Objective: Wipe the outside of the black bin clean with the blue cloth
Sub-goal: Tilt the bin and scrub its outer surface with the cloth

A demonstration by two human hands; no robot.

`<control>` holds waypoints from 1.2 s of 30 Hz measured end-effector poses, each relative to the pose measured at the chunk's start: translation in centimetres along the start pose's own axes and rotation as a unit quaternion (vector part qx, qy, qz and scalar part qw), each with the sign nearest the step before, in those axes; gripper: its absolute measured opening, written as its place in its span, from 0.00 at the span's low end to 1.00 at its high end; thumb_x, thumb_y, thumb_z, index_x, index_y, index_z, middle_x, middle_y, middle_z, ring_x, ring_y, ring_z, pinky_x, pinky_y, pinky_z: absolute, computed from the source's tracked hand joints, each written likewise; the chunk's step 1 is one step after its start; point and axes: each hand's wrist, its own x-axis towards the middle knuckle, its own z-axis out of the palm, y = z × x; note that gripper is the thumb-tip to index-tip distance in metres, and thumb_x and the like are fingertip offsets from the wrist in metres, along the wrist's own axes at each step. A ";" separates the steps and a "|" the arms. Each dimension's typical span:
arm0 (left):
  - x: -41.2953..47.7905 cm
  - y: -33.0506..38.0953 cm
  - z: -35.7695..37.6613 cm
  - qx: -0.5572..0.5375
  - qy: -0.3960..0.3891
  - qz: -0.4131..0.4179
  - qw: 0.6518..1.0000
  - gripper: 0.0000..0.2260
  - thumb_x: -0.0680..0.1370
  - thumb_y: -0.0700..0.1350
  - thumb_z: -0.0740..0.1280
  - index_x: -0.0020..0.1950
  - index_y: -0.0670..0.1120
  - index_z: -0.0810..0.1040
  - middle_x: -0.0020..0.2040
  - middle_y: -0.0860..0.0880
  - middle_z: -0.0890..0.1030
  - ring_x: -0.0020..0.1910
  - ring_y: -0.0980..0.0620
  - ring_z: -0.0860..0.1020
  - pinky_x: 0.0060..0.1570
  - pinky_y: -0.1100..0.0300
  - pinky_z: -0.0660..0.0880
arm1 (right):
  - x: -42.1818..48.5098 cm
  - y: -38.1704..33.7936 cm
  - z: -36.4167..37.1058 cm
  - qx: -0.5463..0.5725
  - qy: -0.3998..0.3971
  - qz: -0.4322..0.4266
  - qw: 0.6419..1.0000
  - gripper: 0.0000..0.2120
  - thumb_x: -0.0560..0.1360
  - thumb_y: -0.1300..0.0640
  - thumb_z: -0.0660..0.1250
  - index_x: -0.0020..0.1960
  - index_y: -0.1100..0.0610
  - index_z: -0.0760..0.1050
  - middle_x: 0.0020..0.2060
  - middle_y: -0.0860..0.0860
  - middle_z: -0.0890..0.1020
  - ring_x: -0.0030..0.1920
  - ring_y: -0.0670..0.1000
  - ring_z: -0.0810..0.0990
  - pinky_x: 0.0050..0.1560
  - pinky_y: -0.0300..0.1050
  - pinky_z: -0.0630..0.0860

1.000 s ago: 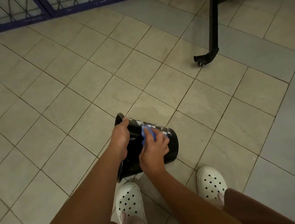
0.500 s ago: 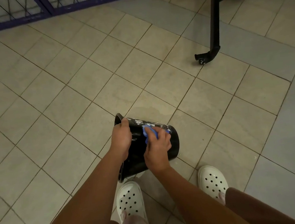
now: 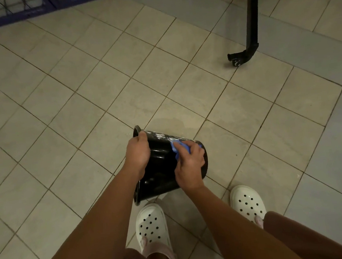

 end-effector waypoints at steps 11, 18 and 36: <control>0.0 0.0 0.2 0.008 -0.006 0.020 1.000 0.18 0.85 0.51 0.53 0.55 0.41 0.78 0.48 0.42 0.82 0.50 0.44 0.81 0.51 0.50 0.77 | 0.9 0.1 -1.1 -0.035 -0.022 0.167 0.985 0.29 0.70 0.68 0.62 0.68 0.48 0.68 0.66 0.55 0.63 0.64 0.58 0.59 0.63 0.59 0.61; 0.2 -0.3 -0.3 0.017 -0.015 0.029 0.999 0.20 0.85 0.52 0.52 0.55 0.40 0.78 0.51 0.38 0.82 0.52 0.42 0.81 0.56 0.47 0.77 | 1.6 1.5 -1.4 -0.068 -0.050 0.118 0.989 0.27 0.72 0.66 0.62 0.68 0.48 0.68 0.66 0.56 0.64 0.64 0.59 0.60 0.62 0.59 0.61; 0.1 -0.4 -0.1 0.031 -0.017 0.047 0.998 0.20 0.84 0.53 0.52 0.54 0.42 0.80 0.51 0.40 0.82 0.53 0.42 0.80 0.59 0.44 0.76 | 1.3 1.2 -1.8 -0.085 -0.064 0.202 0.974 0.29 0.72 0.65 0.62 0.70 0.48 0.63 0.65 0.57 0.61 0.63 0.58 0.58 0.63 0.57 0.62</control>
